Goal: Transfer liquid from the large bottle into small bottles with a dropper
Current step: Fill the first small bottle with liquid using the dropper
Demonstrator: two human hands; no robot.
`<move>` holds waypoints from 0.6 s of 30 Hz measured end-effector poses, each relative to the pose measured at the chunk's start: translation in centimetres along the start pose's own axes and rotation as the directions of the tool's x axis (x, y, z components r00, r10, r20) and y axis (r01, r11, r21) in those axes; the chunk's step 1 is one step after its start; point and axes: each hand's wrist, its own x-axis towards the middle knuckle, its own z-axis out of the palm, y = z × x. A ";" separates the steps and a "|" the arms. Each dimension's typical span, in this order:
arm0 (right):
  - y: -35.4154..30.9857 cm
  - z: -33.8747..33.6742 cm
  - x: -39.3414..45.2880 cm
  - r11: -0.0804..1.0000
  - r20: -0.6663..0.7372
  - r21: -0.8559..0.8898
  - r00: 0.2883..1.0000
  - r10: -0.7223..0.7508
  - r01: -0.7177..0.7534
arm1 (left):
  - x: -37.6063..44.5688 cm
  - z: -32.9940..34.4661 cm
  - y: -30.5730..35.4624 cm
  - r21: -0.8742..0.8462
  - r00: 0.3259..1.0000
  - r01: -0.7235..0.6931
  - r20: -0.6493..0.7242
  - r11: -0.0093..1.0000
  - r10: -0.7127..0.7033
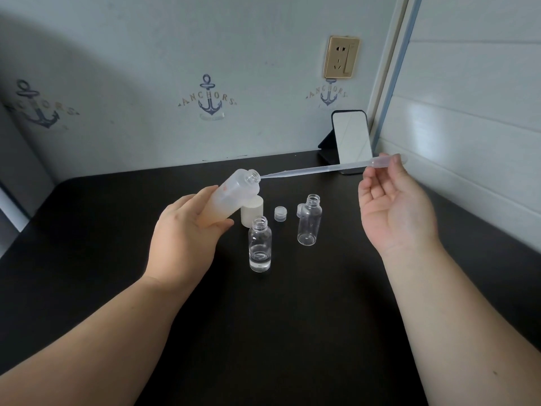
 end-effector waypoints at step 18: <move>0.1 0.6 -0.4 0.998 0.052 -0.063 0.998 0.024 -0.021 | 0.3 0.4 -0.4 -0.172 0.977 0.214 0.017 0.961 -0.215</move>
